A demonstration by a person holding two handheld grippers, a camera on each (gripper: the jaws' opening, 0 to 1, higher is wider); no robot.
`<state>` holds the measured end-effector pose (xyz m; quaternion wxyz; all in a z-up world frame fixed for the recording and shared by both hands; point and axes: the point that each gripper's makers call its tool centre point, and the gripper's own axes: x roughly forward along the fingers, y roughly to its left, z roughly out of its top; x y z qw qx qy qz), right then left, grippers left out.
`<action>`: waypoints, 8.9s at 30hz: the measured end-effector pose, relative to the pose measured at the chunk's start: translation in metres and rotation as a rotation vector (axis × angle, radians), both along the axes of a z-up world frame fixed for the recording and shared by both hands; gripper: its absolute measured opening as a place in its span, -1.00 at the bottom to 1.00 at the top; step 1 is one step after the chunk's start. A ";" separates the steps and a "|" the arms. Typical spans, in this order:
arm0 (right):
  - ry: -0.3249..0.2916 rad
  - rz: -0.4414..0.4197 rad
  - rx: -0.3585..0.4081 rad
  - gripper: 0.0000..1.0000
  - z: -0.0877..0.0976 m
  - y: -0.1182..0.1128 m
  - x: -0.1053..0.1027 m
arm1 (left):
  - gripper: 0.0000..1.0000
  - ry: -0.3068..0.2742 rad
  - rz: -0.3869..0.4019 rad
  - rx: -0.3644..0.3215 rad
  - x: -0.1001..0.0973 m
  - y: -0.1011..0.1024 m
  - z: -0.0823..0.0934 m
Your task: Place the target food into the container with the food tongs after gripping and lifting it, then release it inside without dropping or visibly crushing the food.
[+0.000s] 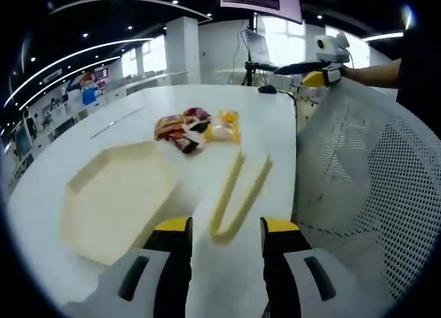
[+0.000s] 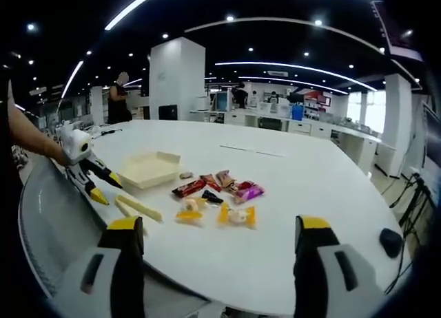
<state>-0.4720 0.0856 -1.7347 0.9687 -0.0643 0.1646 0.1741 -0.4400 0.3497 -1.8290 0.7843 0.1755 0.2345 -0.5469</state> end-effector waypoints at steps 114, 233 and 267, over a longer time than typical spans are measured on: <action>0.051 0.664 -0.368 -0.57 -0.049 0.205 0.033 | -0.79 -0.135 -0.025 -0.007 0.012 -0.046 0.060; -0.186 1.028 0.372 0.12 0.203 0.250 -0.034 | -1.00 0.013 -0.539 -0.081 -0.087 -0.078 0.241; -0.242 0.984 0.394 -0.52 0.207 0.239 -0.025 | -0.99 -0.098 -0.483 -0.115 -0.082 -0.083 0.247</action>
